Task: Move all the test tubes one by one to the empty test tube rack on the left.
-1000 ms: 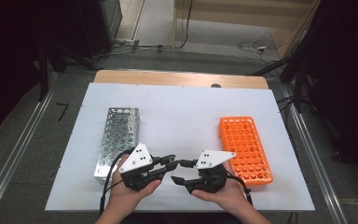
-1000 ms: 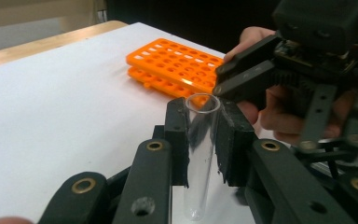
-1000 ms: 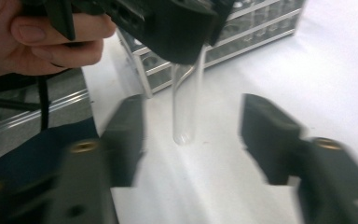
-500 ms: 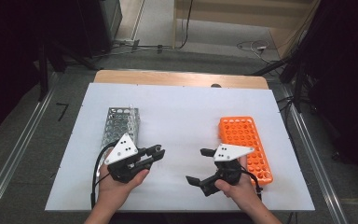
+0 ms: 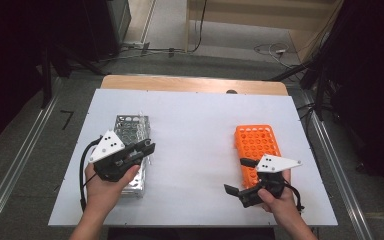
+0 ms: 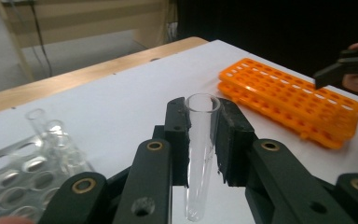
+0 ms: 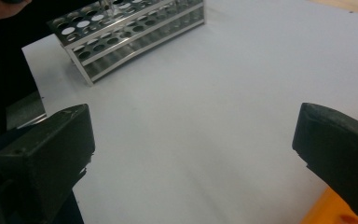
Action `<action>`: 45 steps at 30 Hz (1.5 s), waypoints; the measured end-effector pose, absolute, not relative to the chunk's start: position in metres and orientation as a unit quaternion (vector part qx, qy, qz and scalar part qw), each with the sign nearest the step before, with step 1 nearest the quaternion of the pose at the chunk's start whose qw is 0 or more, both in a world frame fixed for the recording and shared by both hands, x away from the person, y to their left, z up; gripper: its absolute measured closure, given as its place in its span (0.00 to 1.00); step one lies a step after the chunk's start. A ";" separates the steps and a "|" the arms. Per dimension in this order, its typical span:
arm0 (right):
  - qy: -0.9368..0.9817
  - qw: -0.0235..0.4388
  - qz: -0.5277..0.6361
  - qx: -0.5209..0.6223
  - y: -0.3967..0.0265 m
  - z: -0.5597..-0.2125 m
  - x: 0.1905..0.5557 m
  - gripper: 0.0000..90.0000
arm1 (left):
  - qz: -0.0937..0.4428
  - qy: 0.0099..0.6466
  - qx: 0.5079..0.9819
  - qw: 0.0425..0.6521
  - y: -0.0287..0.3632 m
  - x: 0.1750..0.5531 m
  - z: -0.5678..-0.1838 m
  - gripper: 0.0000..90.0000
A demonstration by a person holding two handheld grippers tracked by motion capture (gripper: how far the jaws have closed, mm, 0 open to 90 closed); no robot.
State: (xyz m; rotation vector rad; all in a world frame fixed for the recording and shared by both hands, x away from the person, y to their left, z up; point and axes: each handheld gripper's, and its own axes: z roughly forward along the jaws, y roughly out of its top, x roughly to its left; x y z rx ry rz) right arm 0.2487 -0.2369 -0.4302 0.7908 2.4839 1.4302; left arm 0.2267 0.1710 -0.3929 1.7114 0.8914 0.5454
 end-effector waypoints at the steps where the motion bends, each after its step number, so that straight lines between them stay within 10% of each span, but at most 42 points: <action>1: 0.831 0.086 0.479 0.268 -0.241 -0.430 0.249 0.00 | 0.232 0.377 0.717 0.538 0.173 0.228 -0.392 0.85; 45: 0.813 0.109 0.473 0.323 -0.310 -0.439 0.255 0.00 | 0.288 0.443 0.700 0.482 0.191 0.268 -0.422 0.85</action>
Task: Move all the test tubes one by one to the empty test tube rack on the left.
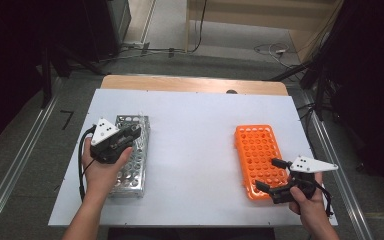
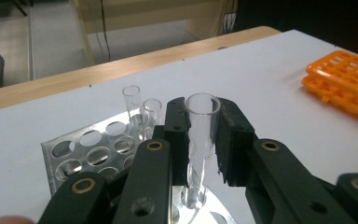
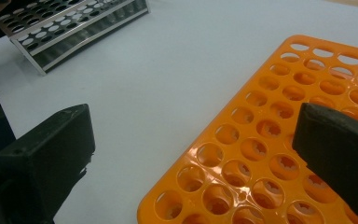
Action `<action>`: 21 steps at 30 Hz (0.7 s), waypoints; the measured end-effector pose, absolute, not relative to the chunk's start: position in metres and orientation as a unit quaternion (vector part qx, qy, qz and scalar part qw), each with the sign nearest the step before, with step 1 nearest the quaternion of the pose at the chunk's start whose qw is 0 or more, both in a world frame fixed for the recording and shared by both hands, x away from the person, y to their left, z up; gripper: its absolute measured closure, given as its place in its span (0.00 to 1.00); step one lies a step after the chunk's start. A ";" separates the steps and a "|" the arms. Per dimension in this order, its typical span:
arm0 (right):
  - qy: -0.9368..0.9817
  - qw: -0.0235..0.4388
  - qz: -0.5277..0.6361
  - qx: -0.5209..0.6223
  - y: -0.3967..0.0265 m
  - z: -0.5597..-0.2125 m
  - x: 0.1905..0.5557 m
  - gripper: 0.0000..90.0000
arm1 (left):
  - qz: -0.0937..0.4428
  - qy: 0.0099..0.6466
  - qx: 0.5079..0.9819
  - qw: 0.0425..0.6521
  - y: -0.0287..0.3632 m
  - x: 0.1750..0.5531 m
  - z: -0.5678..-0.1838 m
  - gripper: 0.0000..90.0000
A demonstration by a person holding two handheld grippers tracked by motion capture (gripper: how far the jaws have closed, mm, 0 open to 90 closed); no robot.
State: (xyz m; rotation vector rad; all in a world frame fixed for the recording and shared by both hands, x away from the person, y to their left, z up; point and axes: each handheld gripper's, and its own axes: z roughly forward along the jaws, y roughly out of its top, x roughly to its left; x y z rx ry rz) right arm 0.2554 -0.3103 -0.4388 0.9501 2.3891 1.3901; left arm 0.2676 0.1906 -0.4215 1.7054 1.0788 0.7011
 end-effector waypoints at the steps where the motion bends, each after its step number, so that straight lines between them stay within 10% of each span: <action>1: 0.812 0.109 0.473 0.323 -0.310 -0.439 0.255 0.00 | 0.288 0.442 0.702 0.479 0.190 0.268 -0.422 0.85; 21: 0.812 0.111 0.472 0.324 -0.310 -0.440 0.256 0.00 | 0.276 0.468 0.718 0.436 0.182 0.268 -0.431 0.83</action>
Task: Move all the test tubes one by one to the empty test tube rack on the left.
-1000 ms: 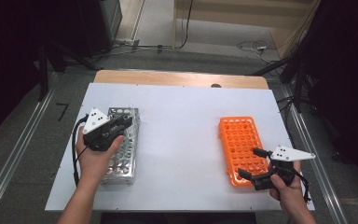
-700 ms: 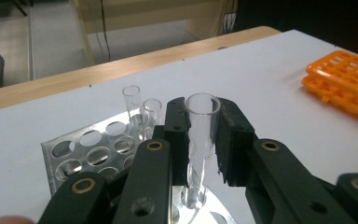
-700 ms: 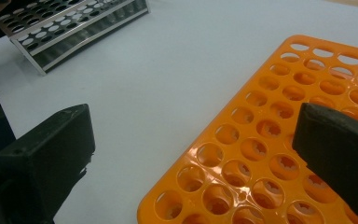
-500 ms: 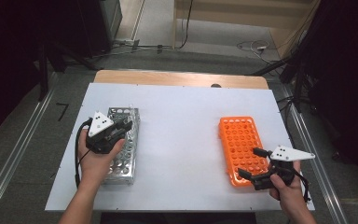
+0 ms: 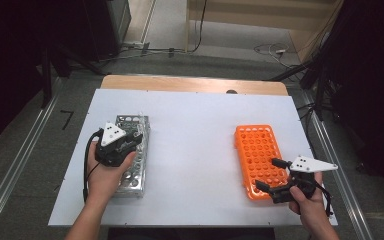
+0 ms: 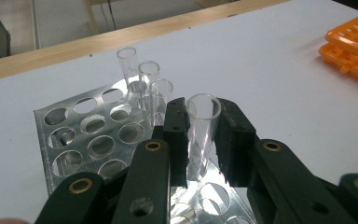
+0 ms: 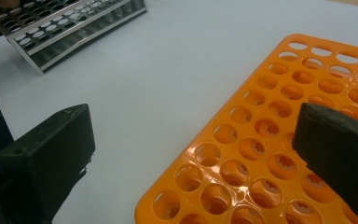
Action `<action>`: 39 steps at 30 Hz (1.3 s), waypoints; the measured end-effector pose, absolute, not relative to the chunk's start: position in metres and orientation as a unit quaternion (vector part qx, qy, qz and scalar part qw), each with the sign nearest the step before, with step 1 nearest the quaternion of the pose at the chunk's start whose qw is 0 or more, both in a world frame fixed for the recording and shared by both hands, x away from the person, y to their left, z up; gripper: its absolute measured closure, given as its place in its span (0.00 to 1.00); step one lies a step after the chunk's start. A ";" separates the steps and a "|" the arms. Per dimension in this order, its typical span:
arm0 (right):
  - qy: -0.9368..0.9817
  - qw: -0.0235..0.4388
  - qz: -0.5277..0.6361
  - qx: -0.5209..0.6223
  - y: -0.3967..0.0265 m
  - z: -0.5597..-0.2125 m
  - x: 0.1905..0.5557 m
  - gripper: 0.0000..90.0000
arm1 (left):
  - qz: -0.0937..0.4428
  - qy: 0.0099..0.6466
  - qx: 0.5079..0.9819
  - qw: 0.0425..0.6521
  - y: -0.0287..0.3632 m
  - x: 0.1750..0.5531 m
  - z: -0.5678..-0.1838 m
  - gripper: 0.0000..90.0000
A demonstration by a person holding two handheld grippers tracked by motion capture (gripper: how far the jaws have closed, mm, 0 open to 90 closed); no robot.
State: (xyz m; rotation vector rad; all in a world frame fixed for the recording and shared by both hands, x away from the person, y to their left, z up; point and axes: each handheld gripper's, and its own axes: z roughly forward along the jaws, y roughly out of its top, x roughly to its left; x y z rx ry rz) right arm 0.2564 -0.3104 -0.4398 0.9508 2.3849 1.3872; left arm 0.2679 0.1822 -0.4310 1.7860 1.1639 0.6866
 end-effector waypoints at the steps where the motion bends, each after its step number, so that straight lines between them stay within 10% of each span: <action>1: 0.812 0.111 0.472 0.324 -0.310 -0.440 0.256 0.00 | 0.275 0.468 0.718 0.435 0.182 0.268 -0.431 0.83; 18: 0.811 0.112 0.474 0.324 -0.310 -0.440 0.257 0.00 | 0.255 0.469 0.713 0.455 0.185 0.266 -0.429 0.74; 26: 0.811 0.113 0.473 0.325 -0.311 -0.440 0.257 0.00 | 0.235 0.453 0.705 0.493 0.184 0.259 -0.424 0.28; 39: 0.810 0.116 0.474 0.326 -0.312 -0.439 0.257 0.00 | 0.202 0.414 0.697 0.550 0.196 0.236 -0.413 0.00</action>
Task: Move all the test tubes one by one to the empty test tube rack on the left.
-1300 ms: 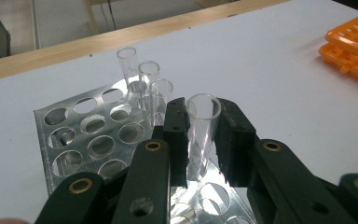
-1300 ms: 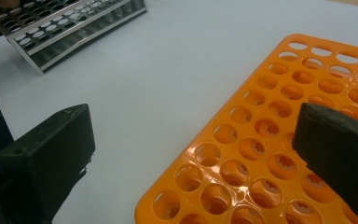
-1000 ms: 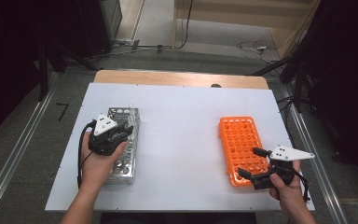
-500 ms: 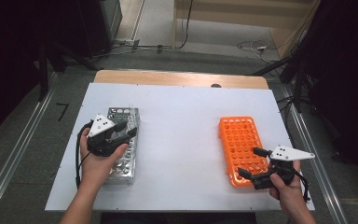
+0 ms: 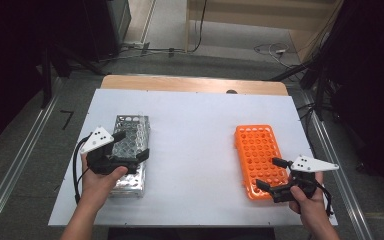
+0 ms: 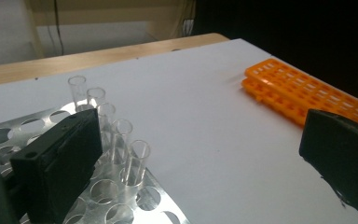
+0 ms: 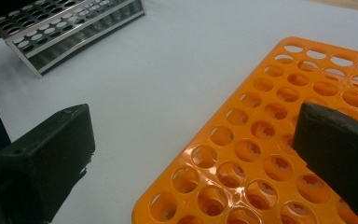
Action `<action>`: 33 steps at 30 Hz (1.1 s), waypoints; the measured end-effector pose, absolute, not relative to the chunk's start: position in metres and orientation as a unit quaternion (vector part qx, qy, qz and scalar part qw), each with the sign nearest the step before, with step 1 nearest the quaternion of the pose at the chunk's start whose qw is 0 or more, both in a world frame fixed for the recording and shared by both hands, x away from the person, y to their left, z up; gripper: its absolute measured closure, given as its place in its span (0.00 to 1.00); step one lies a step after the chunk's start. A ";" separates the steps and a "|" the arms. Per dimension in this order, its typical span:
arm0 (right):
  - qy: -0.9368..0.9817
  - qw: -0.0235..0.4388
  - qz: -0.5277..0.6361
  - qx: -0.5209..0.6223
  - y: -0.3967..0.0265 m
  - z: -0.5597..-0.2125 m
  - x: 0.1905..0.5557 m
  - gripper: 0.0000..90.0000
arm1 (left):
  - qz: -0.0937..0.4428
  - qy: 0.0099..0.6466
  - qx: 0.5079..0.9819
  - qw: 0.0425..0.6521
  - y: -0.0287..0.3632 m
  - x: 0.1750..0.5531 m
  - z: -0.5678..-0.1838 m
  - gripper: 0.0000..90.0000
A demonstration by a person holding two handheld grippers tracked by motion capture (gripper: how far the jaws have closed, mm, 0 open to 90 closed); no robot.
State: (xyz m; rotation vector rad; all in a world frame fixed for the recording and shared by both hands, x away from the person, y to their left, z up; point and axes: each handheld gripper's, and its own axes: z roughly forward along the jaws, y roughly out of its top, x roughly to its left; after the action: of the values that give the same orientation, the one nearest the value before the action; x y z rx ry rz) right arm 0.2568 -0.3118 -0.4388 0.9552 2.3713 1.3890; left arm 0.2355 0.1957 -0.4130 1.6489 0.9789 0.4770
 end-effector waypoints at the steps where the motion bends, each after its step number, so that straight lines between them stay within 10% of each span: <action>1: 0.810 0.116 0.474 0.326 -0.312 -0.439 0.257 0.00 | 0.204 0.412 0.696 0.551 0.196 0.234 -0.412 0.00; 33: 0.802 0.128 0.476 0.337 -0.322 -0.440 0.259 0.00 | 0.199 0.393 0.703 0.559 0.214 0.183 -0.434 0.00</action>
State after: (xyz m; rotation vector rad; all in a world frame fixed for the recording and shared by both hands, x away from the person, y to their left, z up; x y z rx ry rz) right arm 0.2593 -0.3216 -0.4398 0.9795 2.3339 1.3832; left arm 0.1831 0.2140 -0.4341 1.6572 0.9261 0.4686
